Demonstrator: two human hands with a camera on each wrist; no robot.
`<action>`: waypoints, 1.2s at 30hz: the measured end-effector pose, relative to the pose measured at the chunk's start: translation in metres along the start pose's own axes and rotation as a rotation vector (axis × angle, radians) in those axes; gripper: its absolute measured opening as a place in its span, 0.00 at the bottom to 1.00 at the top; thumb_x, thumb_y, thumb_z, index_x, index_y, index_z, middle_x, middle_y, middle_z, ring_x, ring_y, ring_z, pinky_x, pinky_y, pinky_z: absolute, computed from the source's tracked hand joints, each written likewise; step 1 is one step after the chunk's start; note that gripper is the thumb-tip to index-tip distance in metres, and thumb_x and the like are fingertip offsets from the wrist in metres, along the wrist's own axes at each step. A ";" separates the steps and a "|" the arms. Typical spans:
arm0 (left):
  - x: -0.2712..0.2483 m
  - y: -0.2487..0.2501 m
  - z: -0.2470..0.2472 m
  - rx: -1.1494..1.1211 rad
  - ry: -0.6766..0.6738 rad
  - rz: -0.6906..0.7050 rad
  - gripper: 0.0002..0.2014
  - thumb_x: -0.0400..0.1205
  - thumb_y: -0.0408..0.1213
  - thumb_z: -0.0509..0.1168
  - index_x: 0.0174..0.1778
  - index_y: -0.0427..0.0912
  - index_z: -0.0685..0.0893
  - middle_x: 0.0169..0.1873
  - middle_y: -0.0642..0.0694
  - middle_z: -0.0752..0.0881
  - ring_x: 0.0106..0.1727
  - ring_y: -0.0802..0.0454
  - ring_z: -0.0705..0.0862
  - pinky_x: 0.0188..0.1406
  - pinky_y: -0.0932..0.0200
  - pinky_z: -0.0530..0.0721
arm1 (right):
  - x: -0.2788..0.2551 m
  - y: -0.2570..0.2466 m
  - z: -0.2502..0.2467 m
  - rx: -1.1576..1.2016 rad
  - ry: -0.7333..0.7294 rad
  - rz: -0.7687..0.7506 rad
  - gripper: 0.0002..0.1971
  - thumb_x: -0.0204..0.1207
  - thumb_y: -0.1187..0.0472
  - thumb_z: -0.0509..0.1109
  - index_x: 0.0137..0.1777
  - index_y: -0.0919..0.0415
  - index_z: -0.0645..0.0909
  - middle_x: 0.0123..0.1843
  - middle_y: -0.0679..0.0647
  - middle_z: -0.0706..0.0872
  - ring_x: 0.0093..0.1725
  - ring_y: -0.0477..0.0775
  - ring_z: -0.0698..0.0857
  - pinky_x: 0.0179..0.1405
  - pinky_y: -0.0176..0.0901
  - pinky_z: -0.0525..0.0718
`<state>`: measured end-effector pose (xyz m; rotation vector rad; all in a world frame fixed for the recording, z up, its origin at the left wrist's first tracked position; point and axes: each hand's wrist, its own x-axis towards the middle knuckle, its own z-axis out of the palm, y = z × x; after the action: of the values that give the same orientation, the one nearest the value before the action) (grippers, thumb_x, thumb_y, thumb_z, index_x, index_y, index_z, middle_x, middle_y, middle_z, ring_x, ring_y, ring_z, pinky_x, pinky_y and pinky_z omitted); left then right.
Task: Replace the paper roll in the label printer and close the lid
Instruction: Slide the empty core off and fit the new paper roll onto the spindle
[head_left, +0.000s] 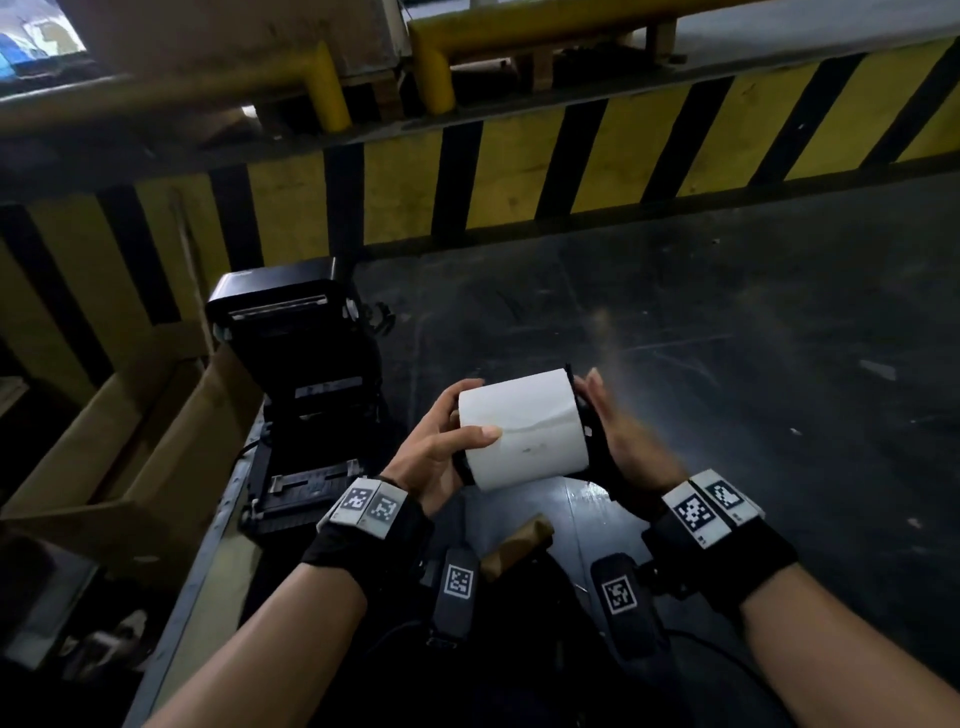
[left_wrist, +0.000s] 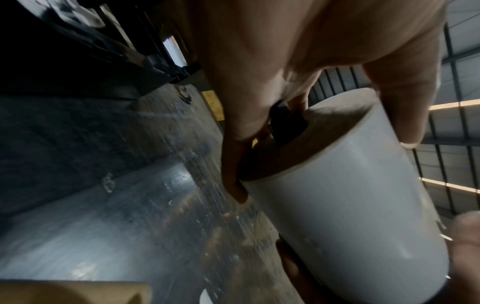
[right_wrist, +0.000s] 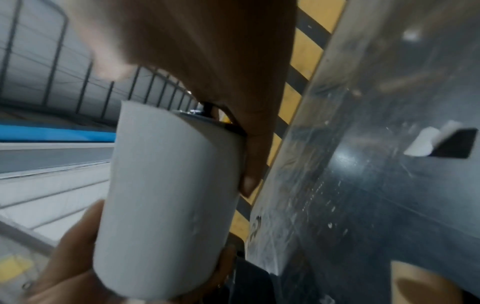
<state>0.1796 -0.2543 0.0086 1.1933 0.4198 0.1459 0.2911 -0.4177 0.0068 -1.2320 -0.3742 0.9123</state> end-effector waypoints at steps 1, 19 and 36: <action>-0.002 -0.004 -0.002 -0.009 0.002 -0.015 0.35 0.58 0.34 0.75 0.64 0.51 0.77 0.56 0.47 0.84 0.58 0.41 0.81 0.53 0.38 0.80 | 0.001 0.003 0.002 -0.022 0.015 -0.008 0.23 0.67 0.36 0.66 0.60 0.44 0.80 0.63 0.57 0.84 0.58 0.58 0.85 0.55 0.60 0.85; -0.028 -0.084 -0.077 1.200 0.268 -0.182 0.30 0.70 0.42 0.77 0.69 0.46 0.79 0.64 0.39 0.81 0.65 0.44 0.81 0.64 0.62 0.75 | 0.009 0.052 -0.021 -0.043 0.225 0.117 0.13 0.75 0.52 0.64 0.57 0.50 0.82 0.51 0.54 0.86 0.45 0.52 0.84 0.32 0.44 0.85; -0.031 -0.110 -0.080 1.236 0.330 -0.311 0.10 0.71 0.34 0.73 0.48 0.43 0.86 0.44 0.44 0.88 0.49 0.46 0.86 0.47 0.61 0.81 | -0.006 0.055 -0.011 -0.073 0.218 0.086 0.10 0.75 0.53 0.65 0.53 0.50 0.83 0.50 0.54 0.87 0.46 0.52 0.84 0.35 0.45 0.84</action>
<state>0.1080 -0.2353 -0.1101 2.2974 1.0591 -0.2378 0.2734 -0.4269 -0.0461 -1.4083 -0.1830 0.8326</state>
